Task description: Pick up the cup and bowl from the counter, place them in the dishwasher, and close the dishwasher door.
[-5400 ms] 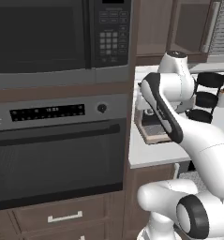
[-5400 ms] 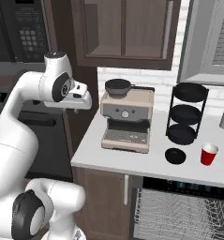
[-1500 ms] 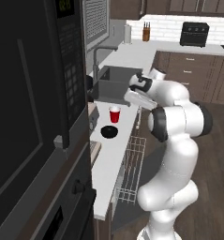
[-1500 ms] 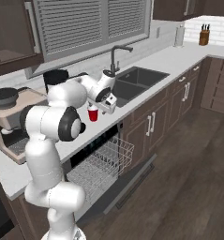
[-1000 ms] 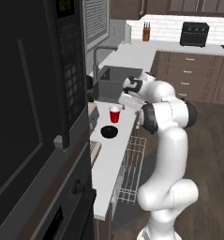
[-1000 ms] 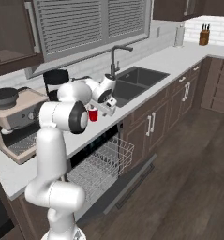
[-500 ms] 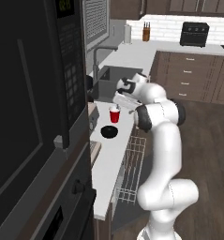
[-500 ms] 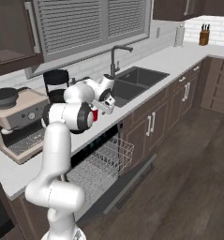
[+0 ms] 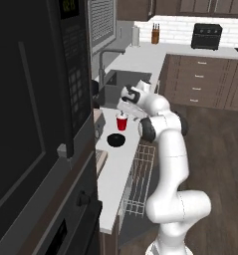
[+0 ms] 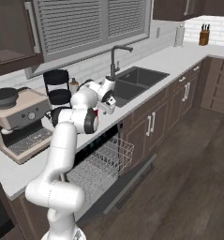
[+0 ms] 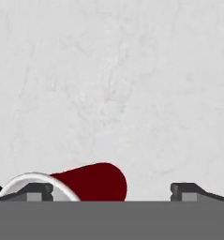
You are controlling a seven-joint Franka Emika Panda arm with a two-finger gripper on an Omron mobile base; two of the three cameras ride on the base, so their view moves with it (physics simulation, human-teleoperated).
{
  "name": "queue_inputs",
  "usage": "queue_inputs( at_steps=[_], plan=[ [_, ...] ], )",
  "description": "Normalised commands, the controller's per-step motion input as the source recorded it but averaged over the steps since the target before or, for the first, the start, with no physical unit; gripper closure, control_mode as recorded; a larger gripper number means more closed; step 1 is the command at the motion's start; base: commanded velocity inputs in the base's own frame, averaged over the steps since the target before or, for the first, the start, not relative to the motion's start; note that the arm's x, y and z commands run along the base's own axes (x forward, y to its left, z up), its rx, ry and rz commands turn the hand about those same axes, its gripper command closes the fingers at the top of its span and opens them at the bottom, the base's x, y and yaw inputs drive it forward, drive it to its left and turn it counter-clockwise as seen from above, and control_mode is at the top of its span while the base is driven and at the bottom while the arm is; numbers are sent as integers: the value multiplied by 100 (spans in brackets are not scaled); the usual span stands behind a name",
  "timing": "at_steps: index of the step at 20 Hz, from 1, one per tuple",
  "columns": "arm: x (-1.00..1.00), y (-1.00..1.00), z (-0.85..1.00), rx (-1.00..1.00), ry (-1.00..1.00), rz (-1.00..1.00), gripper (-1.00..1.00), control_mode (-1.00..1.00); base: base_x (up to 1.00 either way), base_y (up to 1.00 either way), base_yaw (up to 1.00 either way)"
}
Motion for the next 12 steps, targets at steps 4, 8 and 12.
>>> queue_inputs(
  at_steps=[4, 8, 12],
  plan=[
    [23, 3, -11, 0, 0, -2, -100, -100, 0, 0, 0],
    [0, 0, -12, 0, 0, 0, -100, -100, 0, 0, 0],
    [-19, 0, -15, 0, 0, 0, -100, -100, 0, 0, 0]
  ],
)
